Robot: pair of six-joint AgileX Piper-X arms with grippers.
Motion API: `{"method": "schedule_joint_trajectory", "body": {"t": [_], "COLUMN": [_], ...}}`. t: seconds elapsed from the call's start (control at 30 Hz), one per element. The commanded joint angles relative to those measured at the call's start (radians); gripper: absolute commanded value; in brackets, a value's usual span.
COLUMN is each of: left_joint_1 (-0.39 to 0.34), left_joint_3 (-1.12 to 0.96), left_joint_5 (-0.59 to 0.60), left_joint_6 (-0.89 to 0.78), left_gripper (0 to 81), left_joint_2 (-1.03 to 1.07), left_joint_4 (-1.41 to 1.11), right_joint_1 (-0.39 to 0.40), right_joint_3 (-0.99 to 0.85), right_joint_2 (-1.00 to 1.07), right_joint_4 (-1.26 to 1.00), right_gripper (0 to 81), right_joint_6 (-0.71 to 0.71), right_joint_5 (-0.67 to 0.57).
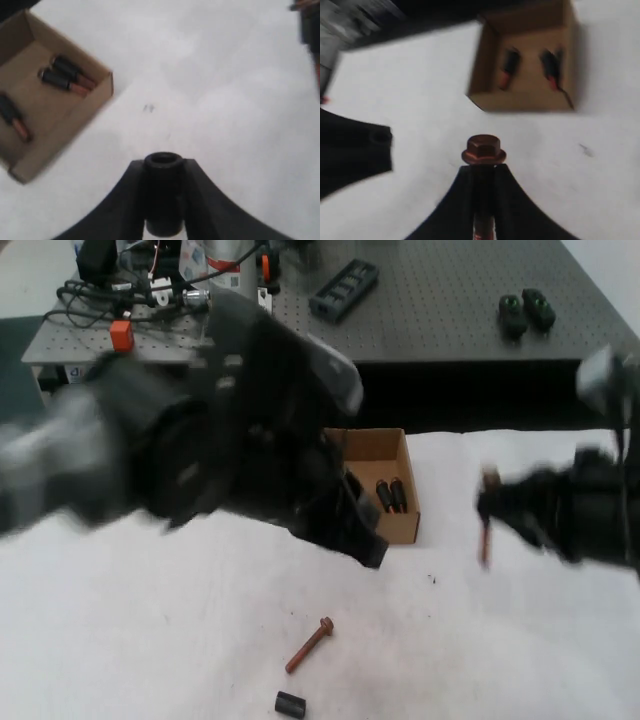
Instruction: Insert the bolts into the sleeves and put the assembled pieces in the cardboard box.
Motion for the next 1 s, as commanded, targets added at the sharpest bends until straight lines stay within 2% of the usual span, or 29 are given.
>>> {"method": "schedule_joint_trajectory", "body": {"t": [0.0, 0.07, 0.17, 0.47, 0.83, 0.97], "left_joint_1": [-0.001, -0.003, -0.003, -0.003, -0.003, -0.003], "left_joint_3": [0.104, 0.169, 0.22, 0.223, 0.223, 0.223], "left_joint_5": [0.125, 0.211, 0.255, 0.357, 0.345, 0.292], "left_joint_6": [-0.081, -0.145, -0.199, -0.205, -0.217, -0.241], "left_gripper": [0.6, 0.6, 0.6, 0.6, 0.6, 0.6], "left_joint_2": [-0.082, -0.133, -0.179, -0.189, -0.189, -0.189], "left_joint_4": [-0.177, -0.31, -0.425, -0.453, -0.453, -0.453], "right_joint_1": [0.019, 0.038, 0.067, 0.146, 0.162, 0.162], "right_joint_3": [0.016, 0.017, 0.017, 0.017, 0.018, 0.018], "right_joint_2": [-0.005, 0.005, 0.019, 0.029, 0.029, 0.029], "right_joint_4": [-0.28, -0.395, -0.485, -0.507, -0.439, -0.439], "right_gripper": [5.0, 5.0, 5.0, 5.0, 5.0, 5.0], "right_joint_6": [0.18, 0.231, 0.283, 0.302, 0.287, 0.287], "right_joint_5": [-0.147, -0.147, -0.156, -0.222, -0.229, -0.253]}}
